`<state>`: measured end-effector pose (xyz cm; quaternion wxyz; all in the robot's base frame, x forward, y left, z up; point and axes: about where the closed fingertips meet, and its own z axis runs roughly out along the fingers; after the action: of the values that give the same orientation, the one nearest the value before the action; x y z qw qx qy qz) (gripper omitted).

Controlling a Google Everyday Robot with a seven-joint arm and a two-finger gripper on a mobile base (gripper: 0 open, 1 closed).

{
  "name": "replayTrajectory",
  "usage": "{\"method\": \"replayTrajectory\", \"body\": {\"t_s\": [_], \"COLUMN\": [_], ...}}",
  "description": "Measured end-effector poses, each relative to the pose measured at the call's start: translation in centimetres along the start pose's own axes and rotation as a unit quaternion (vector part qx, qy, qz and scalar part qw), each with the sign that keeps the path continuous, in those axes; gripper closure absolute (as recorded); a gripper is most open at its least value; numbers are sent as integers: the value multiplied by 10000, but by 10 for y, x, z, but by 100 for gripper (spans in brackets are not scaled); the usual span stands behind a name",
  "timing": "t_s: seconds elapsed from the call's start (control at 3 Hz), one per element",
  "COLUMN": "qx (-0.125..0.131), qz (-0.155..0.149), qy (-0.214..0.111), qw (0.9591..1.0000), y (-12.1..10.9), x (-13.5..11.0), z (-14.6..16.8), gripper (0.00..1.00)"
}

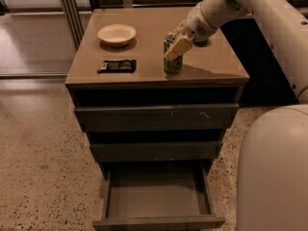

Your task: Place green can into bottom drawer

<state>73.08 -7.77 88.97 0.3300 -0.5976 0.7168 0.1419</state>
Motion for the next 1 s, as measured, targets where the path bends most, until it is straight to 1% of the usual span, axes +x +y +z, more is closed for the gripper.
{"method": "replayTrajectory", "body": {"t_s": [0.33,0.67,1.0], "qx": [-211,-471,-906], "qz": [-178,-236,-113], "qy": [-113,-157,-203], "qw": [9996,9985,9956], "y": [36,84,153], "x": [-8,-13,-17], "z": [-13,-31,-40], "gripper": [100,100,100]}}
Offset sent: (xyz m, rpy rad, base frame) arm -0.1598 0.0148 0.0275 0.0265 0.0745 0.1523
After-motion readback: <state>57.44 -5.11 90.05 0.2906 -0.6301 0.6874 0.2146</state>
